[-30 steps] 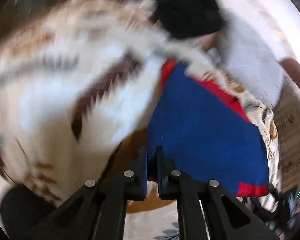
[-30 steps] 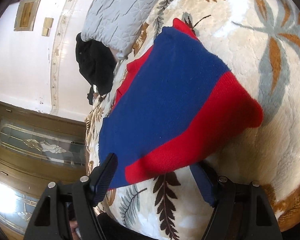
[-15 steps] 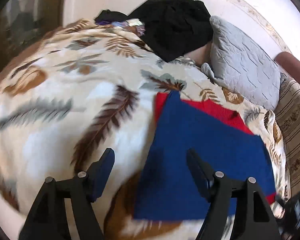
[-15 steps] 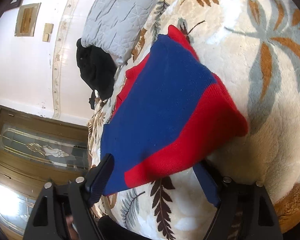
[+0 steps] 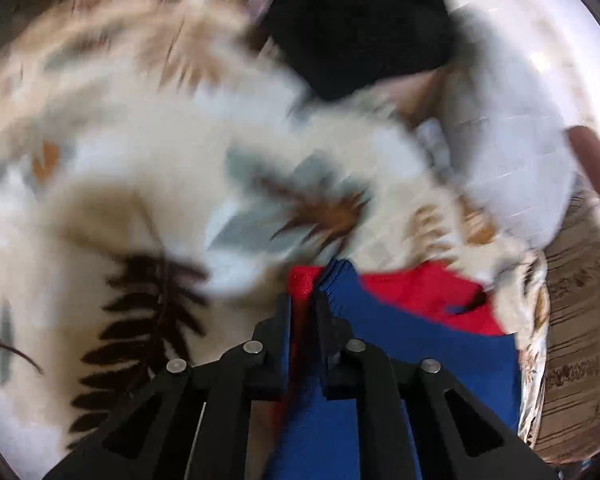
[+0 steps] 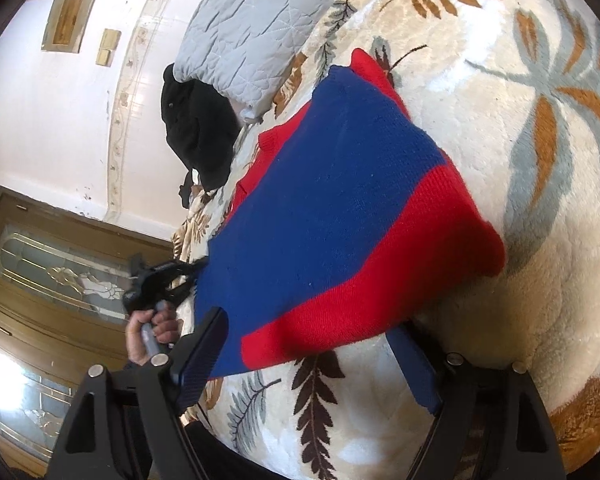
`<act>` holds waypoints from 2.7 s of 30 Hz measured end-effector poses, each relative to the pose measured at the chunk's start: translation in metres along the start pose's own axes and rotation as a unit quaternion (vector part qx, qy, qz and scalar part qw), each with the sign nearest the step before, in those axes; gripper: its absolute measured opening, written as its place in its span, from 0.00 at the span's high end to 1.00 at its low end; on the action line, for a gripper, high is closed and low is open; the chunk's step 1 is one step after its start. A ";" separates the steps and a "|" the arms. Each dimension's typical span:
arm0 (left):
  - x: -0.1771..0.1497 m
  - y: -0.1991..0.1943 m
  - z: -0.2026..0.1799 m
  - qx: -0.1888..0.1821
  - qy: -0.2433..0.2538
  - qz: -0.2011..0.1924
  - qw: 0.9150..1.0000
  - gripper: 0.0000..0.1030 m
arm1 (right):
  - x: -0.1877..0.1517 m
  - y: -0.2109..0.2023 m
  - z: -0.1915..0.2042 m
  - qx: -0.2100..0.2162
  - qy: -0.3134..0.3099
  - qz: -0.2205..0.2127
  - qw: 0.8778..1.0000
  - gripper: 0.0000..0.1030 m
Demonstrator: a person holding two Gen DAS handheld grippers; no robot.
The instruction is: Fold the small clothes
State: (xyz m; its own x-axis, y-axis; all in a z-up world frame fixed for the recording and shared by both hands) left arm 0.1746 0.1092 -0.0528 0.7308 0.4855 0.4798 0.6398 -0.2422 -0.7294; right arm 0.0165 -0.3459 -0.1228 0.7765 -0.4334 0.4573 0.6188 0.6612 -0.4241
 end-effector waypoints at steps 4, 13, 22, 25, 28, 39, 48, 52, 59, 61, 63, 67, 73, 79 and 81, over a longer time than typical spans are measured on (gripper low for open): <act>-0.019 0.034 -0.001 0.094 0.082 0.026 0.992 0.81 | 0.001 0.001 0.001 -0.003 0.000 0.001 1.000 0.18; -0.066 -0.070 -0.045 0.068 0.119 -0.081 0.987 0.29 | 0.011 -0.012 0.000 -0.012 0.031 -0.034 0.999 0.16; -0.181 -0.011 -0.084 0.157 0.199 -0.027 0.967 0.23 | 0.038 0.003 0.000 -0.114 0.009 -0.037 0.993 0.73; -0.182 -0.026 -0.094 0.136 0.208 -0.036 0.968 0.24 | 0.040 -0.005 0.008 -0.115 -0.004 -0.041 0.992 0.70; -0.173 -0.042 -0.097 0.114 0.183 -0.076 0.974 0.21 | 0.040 -0.009 0.011 -0.107 -0.013 -0.053 0.993 0.26; -0.168 -0.023 -0.096 0.125 0.195 -0.058 0.971 0.18 | 0.047 0.011 0.000 -0.141 -0.005 -0.015 0.990 0.63; -0.161 -0.010 -0.076 0.106 0.174 -0.031 0.978 0.15 | 0.066 0.017 0.061 -0.188 -0.112 -0.026 0.976 0.84; -0.142 -0.059 -0.044 0.057 0.102 -0.073 0.990 0.15 | 0.072 0.021 0.167 -0.177 -0.247 -0.064 0.950 0.88; -0.106 -0.115 0.054 -0.002 -0.043 -0.095 0.995 0.15 | -0.021 0.155 0.240 -0.141 -0.418 0.071 0.895 0.88; -0.099 -0.107 0.066 -0.031 -0.057 -0.060 0.996 0.16 | -0.041 0.196 0.209 -0.137 -0.383 0.140 0.903 0.87; -0.094 -0.103 0.067 -0.059 -0.062 -0.033 0.996 0.16 | -0.042 0.188 0.214 -0.128 -0.385 0.115 0.907 0.88; -0.088 -0.091 0.042 -0.089 -0.029 -0.012 0.996 0.16 | -0.029 0.171 0.219 -0.107 -0.375 0.101 0.915 0.88; -0.069 -0.036 0.000 -0.121 -0.023 0.076 0.989 0.16 | -0.027 0.164 0.222 -0.079 -0.355 0.088 0.927 0.88; -0.051 -0.001 -0.011 -0.104 -0.016 0.103 0.989 0.85 | -0.026 0.153 0.231 -0.061 -0.362 0.082 0.927 0.88; -0.048 -0.040 -0.023 -0.129 0.033 0.026 0.991 0.86 | -0.026 0.146 0.239 -0.048 -0.368 0.072 0.926 0.88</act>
State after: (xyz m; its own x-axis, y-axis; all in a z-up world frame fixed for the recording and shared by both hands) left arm 0.1196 0.0763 -0.0350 0.7729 0.4129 0.4819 0.6342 -0.4766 -0.6088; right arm 0.0582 -0.0917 -0.0101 0.5824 0.2117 0.7849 0.5508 0.6074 -0.5725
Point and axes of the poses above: each gripper's, at about its wrist camera, not at the fingertips, and y roughly the way its jaws point, z to its left, x to its top, the point moved 1 cm from there along y, roughly the way its jaws point, and after that the axes turned 9 degrees about -y, right-handed, at the moved point
